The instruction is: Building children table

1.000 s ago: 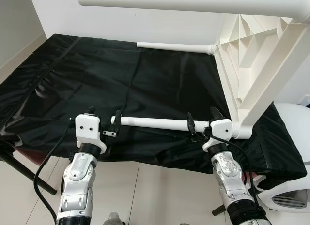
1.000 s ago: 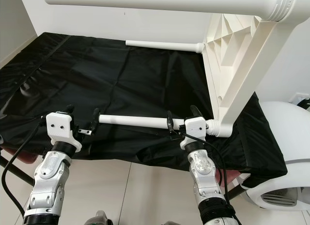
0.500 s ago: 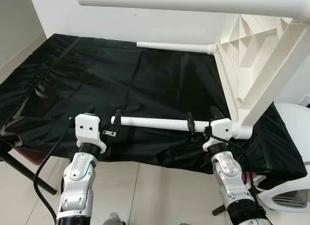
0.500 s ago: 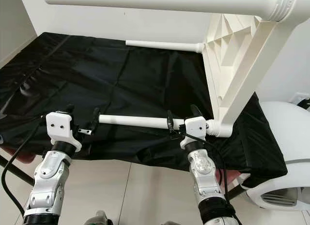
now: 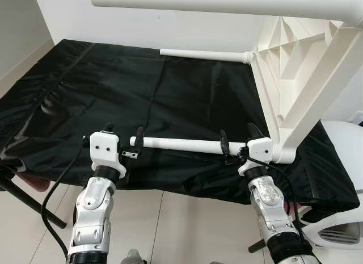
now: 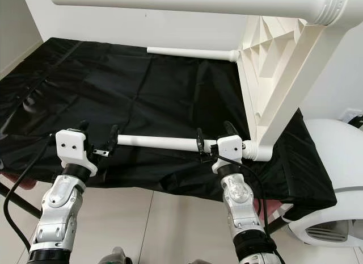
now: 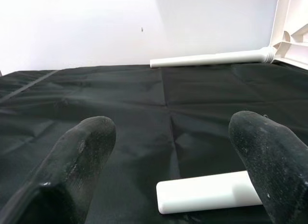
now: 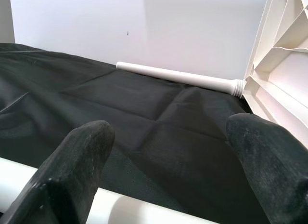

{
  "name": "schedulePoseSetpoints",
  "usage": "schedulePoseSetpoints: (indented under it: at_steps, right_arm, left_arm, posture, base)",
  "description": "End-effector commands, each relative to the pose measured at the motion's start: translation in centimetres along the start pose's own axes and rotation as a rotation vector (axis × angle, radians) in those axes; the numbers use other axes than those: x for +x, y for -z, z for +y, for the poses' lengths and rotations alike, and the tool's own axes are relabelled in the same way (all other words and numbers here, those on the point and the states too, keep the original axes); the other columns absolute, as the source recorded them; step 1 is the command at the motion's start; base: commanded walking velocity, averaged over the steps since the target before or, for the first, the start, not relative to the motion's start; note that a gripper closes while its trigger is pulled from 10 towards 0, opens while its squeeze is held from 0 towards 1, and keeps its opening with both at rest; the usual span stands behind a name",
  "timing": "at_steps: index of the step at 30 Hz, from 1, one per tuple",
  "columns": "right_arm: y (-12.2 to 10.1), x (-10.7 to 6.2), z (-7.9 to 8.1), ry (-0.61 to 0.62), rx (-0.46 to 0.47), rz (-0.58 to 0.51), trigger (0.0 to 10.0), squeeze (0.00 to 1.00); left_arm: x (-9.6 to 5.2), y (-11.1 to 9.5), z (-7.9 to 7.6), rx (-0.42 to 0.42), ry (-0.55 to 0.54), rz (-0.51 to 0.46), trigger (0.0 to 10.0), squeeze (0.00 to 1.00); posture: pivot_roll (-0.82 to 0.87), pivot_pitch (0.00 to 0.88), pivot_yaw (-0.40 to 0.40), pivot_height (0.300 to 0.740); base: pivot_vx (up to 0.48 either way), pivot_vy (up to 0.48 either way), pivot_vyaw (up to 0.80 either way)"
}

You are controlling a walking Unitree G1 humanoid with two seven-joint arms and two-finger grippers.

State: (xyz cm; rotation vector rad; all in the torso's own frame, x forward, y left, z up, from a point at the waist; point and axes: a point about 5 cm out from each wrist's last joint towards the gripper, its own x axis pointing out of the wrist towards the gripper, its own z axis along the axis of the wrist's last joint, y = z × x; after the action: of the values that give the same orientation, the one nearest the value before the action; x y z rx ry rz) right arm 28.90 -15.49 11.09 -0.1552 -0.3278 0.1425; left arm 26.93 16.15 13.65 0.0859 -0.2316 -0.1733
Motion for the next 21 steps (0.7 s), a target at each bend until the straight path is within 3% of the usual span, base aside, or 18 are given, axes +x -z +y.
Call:
schedulePoseSetpoints:
  at_steps: [1, 21]
  right_arm:
    - [-0.07, 0.17, -0.12, 0.009, 0.000, -0.005, 10.0, 0.00]
    - [-0.26, 0.27, -0.02, -0.006, -0.005, -0.014, 10.0, 0.00]
  left_arm:
    - [0.14, 0.10, 0.09, -0.011, -0.061, 0.004, 10.0, 0.00]
    - [0.02, 0.07, 0.01, -0.018, -0.074, 0.003, 10.0, 0.00]
  posture:
    - [0.01, 0.000, -0.067, 0.740]
    - [0.02, 0.000, -0.075, 0.740]
  base:
    - [0.000, 0.000, 0.00]
    - [0.000, 0.000, 0.00]
